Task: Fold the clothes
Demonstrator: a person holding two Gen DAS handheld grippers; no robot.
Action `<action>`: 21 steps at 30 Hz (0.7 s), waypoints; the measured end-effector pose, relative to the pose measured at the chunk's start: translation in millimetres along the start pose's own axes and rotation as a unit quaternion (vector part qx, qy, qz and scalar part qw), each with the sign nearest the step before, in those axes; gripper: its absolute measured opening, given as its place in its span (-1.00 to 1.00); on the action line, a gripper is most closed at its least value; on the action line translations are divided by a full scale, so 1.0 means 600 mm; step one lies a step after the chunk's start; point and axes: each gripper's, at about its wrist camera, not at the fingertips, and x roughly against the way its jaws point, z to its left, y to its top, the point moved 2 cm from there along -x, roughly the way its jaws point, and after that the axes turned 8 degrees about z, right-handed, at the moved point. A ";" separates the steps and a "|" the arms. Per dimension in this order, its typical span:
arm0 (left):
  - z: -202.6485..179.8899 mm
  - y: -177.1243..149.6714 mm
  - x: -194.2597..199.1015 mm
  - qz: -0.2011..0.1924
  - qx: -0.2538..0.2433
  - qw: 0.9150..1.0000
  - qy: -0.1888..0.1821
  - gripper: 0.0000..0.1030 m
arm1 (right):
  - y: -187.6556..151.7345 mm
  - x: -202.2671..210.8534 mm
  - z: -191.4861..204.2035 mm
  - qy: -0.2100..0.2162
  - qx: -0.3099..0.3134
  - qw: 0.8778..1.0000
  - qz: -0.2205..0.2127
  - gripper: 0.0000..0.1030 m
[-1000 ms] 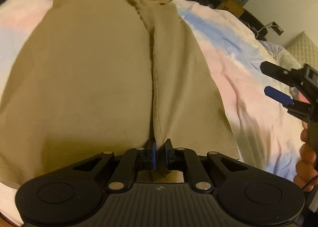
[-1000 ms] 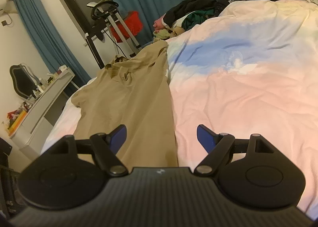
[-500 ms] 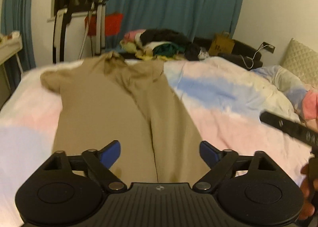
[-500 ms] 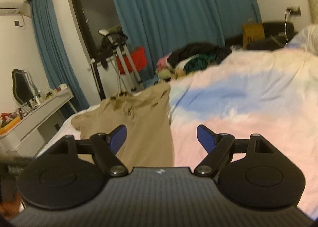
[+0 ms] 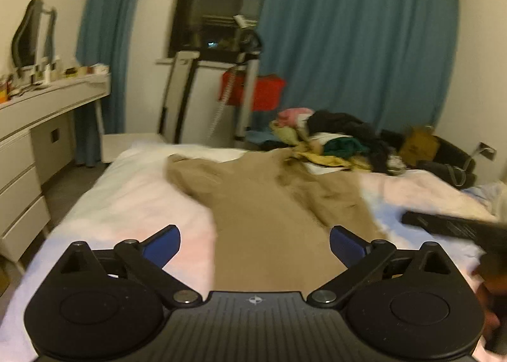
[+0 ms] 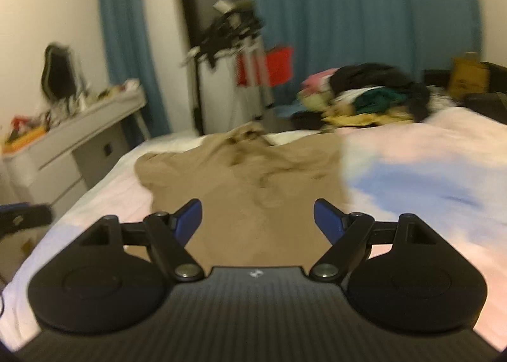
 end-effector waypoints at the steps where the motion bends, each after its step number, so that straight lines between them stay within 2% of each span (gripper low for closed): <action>1: 0.018 0.001 -0.005 0.000 0.011 1.000 0.005 0.97 | 0.014 -0.044 0.023 0.009 0.007 1.000 0.008 0.53; 7: 0.127 0.004 -0.038 0.000 0.079 0.996 0.036 0.97 | 0.079 -0.279 0.176 0.036 0.073 0.996 0.040 0.50; 11: 0.200 0.006 -0.059 0.000 0.124 0.991 0.056 0.95 | 0.111 -0.410 0.274 0.086 0.090 0.991 0.049 0.50; 13: 0.207 0.002 -0.070 0.006 0.134 0.990 0.053 0.95 | 0.123 -0.471 0.324 0.110 0.099 0.988 0.048 0.50; 16: 0.216 -0.005 -0.086 0.016 0.148 0.988 0.048 0.93 | 0.125 -0.546 0.370 0.095 0.125 0.986 0.056 0.49; 19: 0.225 -0.012 -0.102 0.026 0.162 0.985 0.044 0.94 | 0.122 -0.602 0.398 0.079 0.143 0.985 0.060 0.35; 20: 0.228 -0.015 -0.108 0.030 0.166 0.985 0.042 0.94 | 0.120 -0.608 0.398 0.077 0.141 0.985 0.060 0.19; 21: 0.231 -0.017 -0.113 0.033 0.171 0.984 0.040 0.93 | 0.119 -0.613 0.396 0.071 0.137 0.986 0.063 -0.24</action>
